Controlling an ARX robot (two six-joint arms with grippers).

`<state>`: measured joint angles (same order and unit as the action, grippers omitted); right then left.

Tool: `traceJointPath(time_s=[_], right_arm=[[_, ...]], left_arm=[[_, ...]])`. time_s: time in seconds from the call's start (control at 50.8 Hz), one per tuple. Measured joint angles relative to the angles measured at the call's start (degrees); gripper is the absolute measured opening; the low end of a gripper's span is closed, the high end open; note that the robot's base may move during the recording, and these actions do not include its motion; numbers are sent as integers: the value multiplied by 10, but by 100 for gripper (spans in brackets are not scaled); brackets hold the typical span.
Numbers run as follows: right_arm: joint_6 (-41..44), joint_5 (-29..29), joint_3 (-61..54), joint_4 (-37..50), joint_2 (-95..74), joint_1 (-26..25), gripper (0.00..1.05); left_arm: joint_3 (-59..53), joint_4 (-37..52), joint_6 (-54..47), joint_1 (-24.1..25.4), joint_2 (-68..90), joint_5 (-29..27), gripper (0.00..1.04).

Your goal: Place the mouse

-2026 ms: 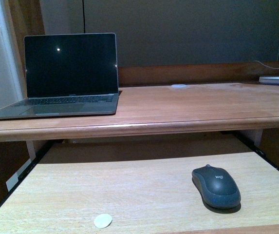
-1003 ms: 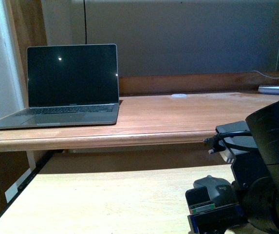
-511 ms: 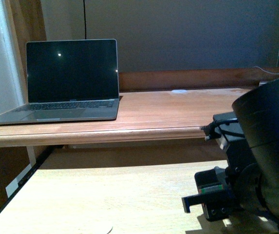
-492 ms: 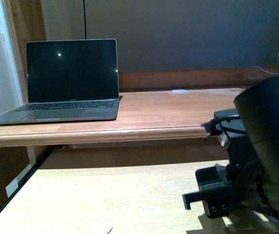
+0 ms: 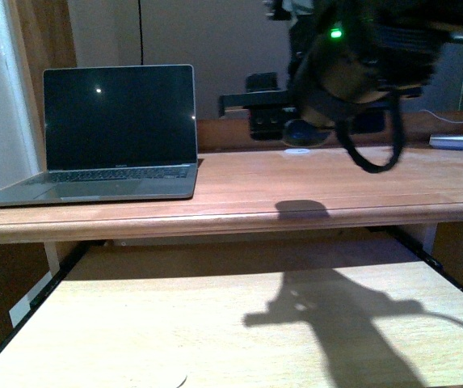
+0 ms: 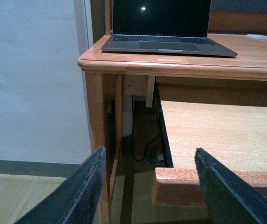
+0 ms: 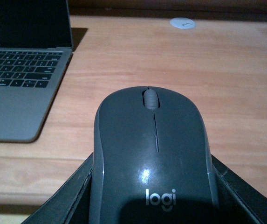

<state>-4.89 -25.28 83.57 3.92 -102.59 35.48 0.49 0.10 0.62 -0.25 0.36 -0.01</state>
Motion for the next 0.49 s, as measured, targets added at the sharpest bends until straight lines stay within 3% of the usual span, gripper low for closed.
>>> traceJointPath(time_s=[0.197,0.216,0.334,0.492], right_arm=[[4,-43,184,-50,-153,24,55],[53,-128,389,-122,-325,47,55],[65,-166,417,-128,-357,41,55],[77,-187,419,-105,-365,32,78]], left_arm=[[0,0,0,0,0,0,98],[0,0,-1,0,0,0,97],[0,0,-1,0,0,0,97],[0,0,-1,0,0,0,97]])
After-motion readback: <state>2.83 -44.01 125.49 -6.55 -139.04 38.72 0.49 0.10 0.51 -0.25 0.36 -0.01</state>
